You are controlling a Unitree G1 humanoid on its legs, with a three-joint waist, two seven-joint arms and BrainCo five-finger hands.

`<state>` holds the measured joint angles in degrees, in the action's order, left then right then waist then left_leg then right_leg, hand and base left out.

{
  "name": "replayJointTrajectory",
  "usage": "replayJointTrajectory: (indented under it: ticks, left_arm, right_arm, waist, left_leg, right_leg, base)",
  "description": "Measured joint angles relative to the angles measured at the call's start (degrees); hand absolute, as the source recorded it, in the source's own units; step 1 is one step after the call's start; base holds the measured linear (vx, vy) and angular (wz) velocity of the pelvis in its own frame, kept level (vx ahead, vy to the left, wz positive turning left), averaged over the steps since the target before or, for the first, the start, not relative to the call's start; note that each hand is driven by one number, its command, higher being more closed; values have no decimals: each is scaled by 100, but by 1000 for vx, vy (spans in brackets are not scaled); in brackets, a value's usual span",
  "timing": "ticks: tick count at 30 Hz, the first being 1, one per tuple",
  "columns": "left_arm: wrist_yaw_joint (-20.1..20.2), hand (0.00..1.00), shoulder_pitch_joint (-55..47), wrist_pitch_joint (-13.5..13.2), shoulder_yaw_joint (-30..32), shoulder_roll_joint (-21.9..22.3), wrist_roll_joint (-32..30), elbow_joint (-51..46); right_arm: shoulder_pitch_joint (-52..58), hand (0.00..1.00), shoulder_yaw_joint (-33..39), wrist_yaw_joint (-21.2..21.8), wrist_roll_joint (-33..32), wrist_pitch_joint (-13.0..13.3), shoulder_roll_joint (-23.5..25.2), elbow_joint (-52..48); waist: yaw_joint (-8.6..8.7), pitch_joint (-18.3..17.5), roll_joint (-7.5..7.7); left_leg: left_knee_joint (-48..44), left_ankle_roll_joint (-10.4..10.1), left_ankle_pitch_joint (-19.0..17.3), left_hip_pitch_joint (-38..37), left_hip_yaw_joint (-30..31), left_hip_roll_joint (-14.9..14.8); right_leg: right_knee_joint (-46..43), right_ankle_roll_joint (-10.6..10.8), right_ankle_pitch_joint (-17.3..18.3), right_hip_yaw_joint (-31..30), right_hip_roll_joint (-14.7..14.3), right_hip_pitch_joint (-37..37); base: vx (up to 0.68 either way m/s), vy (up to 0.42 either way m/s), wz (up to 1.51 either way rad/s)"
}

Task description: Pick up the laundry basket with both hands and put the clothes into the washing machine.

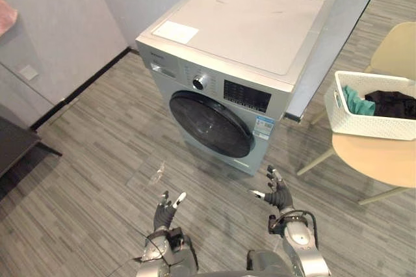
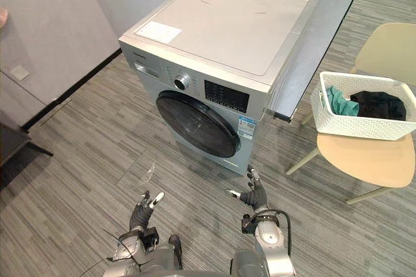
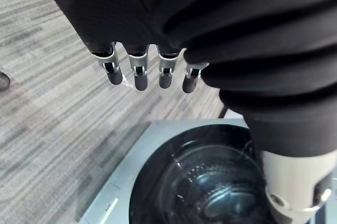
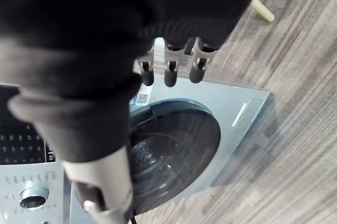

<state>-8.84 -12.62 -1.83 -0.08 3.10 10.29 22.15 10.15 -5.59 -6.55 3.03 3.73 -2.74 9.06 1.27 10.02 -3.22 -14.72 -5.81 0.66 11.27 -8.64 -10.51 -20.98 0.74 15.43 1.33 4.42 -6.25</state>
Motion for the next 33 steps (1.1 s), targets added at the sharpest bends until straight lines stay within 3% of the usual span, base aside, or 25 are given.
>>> replayJointTrajectory:
  ticks: [3,7,9,11,14,18,23,29,31,33]
  left_arm:
    - [-7,0,112,-71,-41,-48,-21,-41]
    - [-23,0,187,-118,-89,-77,-16,-228]
    - [-75,0,296,-134,-217,-110,-7,-253]
    - [-190,0,371,-138,-265,-63,-7,-469]
    - [-288,0,439,-246,-253,8,-4,-712]
    - [-391,0,697,-250,-173,75,17,-710]
    - [-398,0,932,-257,-144,84,19,-729]
    - [-396,0,1073,-312,-211,82,-36,-969]
    - [-396,0,1163,-314,-234,80,-32,-986]
    - [-397,0,1218,-317,-277,76,-23,-1019]
  right_arm:
    - [-501,0,7,-167,188,0,-2,-153]
    - [-1529,0,41,-398,282,-20,-32,-152]
    - [-2252,0,174,-630,764,-140,-157,-145]
    - [-3294,0,546,-1082,1298,-412,-257,-148]
    - [-4475,0,985,-1695,1640,-693,-358,-158]
    - [-4800,0,1161,-2176,1801,-987,-483,-569]
    - [-5125,0,1178,-2381,2016,-1214,-761,-833]
    - [-5503,0,1117,-2444,2142,-1228,-896,-743]
    - [-5633,0,1108,-2373,1857,-1114,-1079,-589]
    - [-5847,0,914,-2023,1174,-976,-1444,-352]
  waist:
    - [-60,65,-28]
    - [-207,370,-121]
    - [-276,535,-210]
    - [-336,920,-281]
    - [-382,1169,-298]
    - [-466,1296,-306]
    - [-523,1326,-331]
    - [-539,1445,-325]
    - [-528,1447,-325]
    - [-521,1451,-327]
  left_leg:
    - [588,19,13,31,-116,233]
    - [796,189,137,280,-258,363]
    - [865,271,243,485,-315,412]
    - [998,321,365,513,-431,479]
    - [1091,348,510,786,-566,510]
    - [1388,300,726,945,-590,513]
    - [1712,240,935,1037,-578,527]
    - [1883,292,1083,1161,-533,546]
    - [1902,311,1097,1270,-484,539]
    - [1941,313,1139,1350,-490,526]
  right_leg:
    - [314,249,-192,-95,185,-226]
    - [470,380,-425,-175,297,-557]
    - [451,455,-508,-283,336,-827]
    - [336,522,-561,-349,370,-1033]
    - [196,546,-616,-477,378,-1472]
    - [172,549,-660,-488,380,-1794]
    - [131,550,-660,-441,371,-2029]
    - [121,570,-717,-353,378,-2179]
    - [127,558,-780,-313,370,-2264]
    - [171,577,-863,-297,361,-2324]
  base:
    - [23,256,4]
    - [-98,138,-9]
    - [-131,88,-10]
    - [-148,84,-16]
    - [-115,43,-12]
    - [18,-8,-1]
    - [48,-21,5]
    - [-4,7,7]
    - [-73,26,9]
    - [-82,26,5]
